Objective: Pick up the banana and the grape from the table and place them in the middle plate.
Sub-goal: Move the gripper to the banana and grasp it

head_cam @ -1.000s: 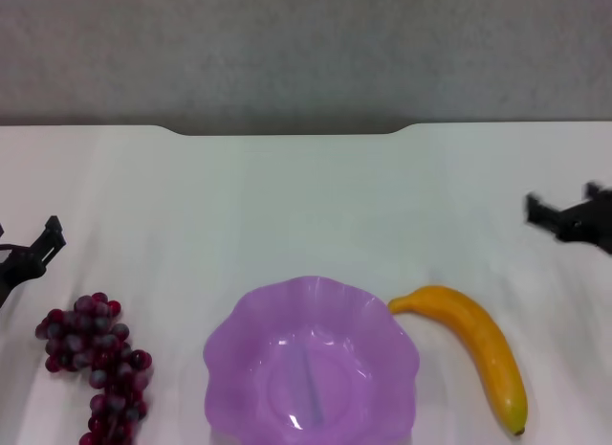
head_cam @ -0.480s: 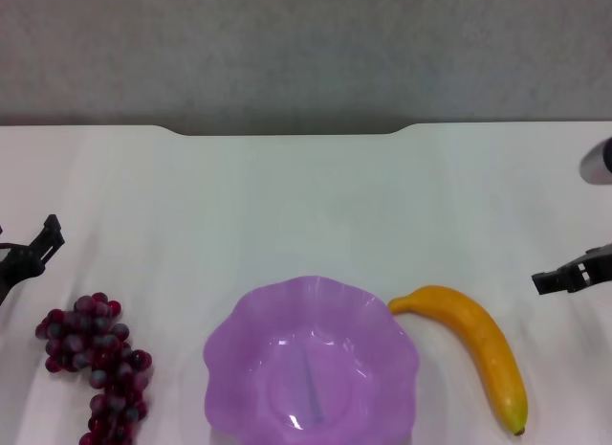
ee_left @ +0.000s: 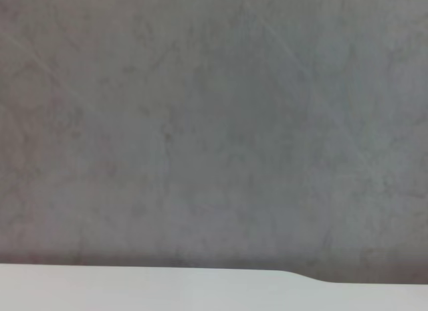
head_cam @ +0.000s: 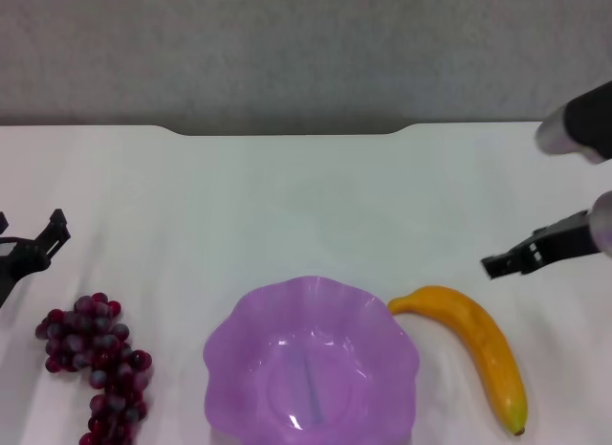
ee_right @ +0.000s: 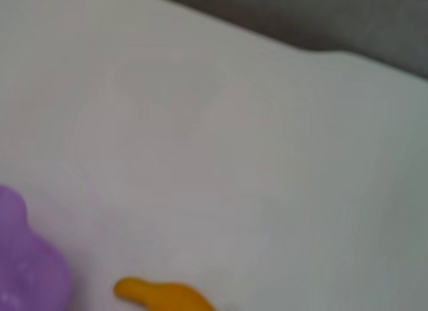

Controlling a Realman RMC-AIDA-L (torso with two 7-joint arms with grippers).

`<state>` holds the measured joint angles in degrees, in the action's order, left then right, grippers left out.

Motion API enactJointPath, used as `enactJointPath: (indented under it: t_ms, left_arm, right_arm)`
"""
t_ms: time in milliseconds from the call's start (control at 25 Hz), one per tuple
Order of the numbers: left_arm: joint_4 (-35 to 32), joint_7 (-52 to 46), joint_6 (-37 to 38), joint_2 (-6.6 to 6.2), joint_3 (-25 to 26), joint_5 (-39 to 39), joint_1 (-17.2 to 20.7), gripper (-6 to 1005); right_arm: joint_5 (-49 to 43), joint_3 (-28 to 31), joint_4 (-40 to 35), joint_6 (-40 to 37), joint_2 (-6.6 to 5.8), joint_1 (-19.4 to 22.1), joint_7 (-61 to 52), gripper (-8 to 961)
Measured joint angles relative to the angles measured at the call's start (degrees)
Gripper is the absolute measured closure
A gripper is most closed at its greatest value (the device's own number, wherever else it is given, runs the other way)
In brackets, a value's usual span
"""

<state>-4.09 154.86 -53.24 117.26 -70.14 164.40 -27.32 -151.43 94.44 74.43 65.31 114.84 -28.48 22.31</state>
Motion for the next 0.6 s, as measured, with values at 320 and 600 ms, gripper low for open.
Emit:
enactJointPath:
  t_ms: [320, 600]
  left_arm:
    - [-0.04, 0.00, 0.06, -0.06, 0.00, 0.22, -0.01, 138]
    - [-0.04, 0.00, 0.43, -0.11, 0.00, 0.07, -0.28, 138]
  right_arm:
    - [1.60, -5.33, -12.36, -3.72, 0.08, -5.98, 0.26, 63]
    - [3.41, -8.64, -16.54, -4.36, 0.14, -7.14, 0.19, 63]
